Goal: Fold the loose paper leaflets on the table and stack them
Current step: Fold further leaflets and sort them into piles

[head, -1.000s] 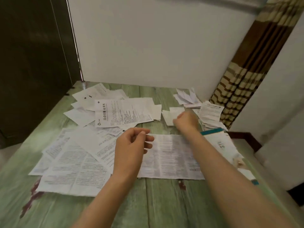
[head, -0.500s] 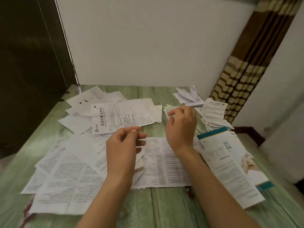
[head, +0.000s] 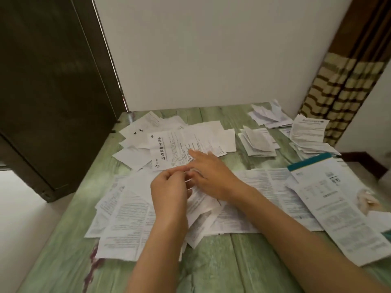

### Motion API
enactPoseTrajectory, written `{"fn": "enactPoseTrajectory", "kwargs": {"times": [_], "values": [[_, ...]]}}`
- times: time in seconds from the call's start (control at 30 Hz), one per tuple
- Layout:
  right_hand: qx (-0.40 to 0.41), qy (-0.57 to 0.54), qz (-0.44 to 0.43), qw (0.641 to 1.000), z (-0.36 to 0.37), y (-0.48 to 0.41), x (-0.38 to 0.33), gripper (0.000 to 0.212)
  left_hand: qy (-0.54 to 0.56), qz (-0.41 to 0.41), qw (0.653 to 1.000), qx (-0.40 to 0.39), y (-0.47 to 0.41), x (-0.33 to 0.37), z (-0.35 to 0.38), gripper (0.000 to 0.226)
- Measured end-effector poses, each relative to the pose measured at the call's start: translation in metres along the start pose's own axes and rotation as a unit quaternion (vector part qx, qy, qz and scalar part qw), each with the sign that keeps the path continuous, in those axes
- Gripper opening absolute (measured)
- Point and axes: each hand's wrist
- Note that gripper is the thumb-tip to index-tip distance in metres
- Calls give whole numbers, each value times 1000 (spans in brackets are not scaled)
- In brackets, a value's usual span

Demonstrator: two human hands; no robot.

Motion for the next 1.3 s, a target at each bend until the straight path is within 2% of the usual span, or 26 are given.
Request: {"fn": "enactPoseTrajectory", "kwargs": {"times": [0.17,0.37,0.5,0.6,0.7,0.73,0.8,0.87,0.93,1.1,1.17,1.3], "values": [[-53,32,-6,998,-4,1,-5,39,11,-16,1000,10,-5,0,-4,24],[-69,147,-9,987,-5,7,-10,49,-28,-23,999,-13,-3,1,-7,21],[20,140,13,990,0,7,-14,53,-46,18,999,14,-10,11,-21,20],[61,112,16,992,1,5,-11,57,-28,18,999,37,-11,13,-24,21],[1,-8,60,998,-1,4,-5,75,-38,28,998,29,-7,9,-21,22],[-30,-21,83,996,-3,3,-1,81,-41,33,998,26,-6,8,-19,23],[-50,36,106,992,-6,0,3,87,-43,36,998,20,-4,5,-15,24],[-7,94,102,990,-8,-1,2,82,-50,35,998,15,-3,2,-13,25],[32,119,83,989,-9,0,-3,65,-54,33,998,11,-4,-1,-13,25],[61,209,31,975,-10,2,-9,43,-53,35,998,12,-4,-2,-15,25],[93,184,38,978,-5,4,-10,33,-49,31,998,13,-3,-1,-16,25],[160,22,101,982,0,8,-8,28,-41,30,999,13,-4,1,-17,23]]}}
Point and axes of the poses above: each hand's wrist, its own y-axis away from the middle knuckle, its own z-axis out of the palm, x = y × z, and after that the axes turned 11 degrees about y, right-handed
